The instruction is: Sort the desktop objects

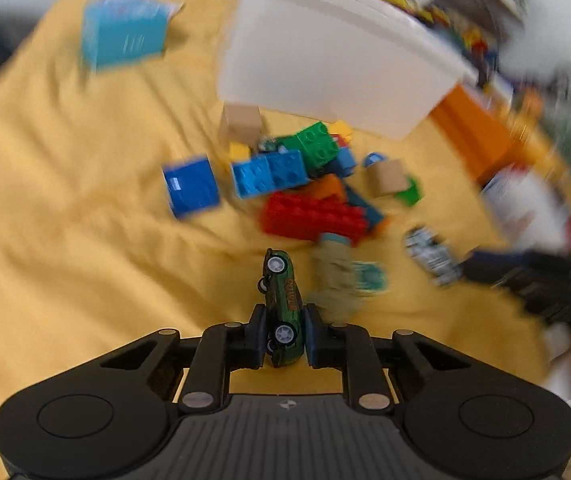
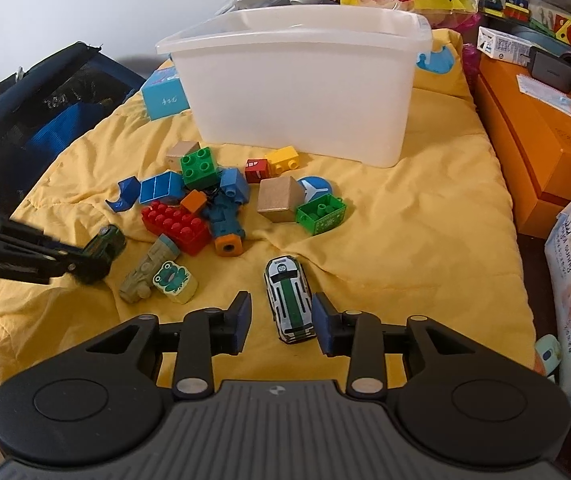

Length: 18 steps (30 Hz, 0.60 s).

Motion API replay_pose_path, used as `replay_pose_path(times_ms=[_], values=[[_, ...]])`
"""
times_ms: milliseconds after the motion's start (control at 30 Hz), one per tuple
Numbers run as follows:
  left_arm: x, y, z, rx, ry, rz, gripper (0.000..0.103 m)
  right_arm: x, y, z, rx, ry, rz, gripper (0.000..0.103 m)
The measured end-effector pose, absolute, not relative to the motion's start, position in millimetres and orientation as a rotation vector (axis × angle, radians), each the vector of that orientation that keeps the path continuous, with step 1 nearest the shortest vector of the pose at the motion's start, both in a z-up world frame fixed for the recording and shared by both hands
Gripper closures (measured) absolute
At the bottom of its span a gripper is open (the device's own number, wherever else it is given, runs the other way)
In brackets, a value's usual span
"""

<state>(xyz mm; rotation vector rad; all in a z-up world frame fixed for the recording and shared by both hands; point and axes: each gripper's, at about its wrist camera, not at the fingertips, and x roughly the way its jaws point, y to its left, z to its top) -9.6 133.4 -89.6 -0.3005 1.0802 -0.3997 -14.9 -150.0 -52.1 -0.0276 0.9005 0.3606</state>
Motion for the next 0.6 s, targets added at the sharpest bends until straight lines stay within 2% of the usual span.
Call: replay_pose_path(times_ms=[67, 200, 233, 267, 300, 400, 600], values=[[-13, 141, -98, -0.413, 1.104, -0.373, 0.082, -13, -150, -54, -0.019, 0.907, 0.373, 0.066], [-17, 141, -100, -0.394, 1.087, -0.321, 0.072, -12, -147, -55, -0.018, 0.912, 0.383, 0.064], [-18, 138, -95, -0.336, 1.066, -0.300, 0.066, -11, -147, -55, -0.020, 0.912, 0.383, 0.064], [-18, 135, -90, -0.260, 1.042, -0.269, 0.051, -11, -146, -55, -0.022, 0.911, 0.385, 0.064], [-20, 131, -84, -0.180, 1.015, -0.244, 0.044, -10, -146, -55, -0.023, 0.910, 0.386, 0.063], [-24, 129, -71, -0.077, 0.969, -0.256, 0.043, -9, -144, -55, -0.033, 0.906, 0.390, 0.063], [-24, 120, -68, -0.073, 0.990, -0.241, 0.043, -7, -141, -53, -0.073, 0.889, 0.394, 0.059]])
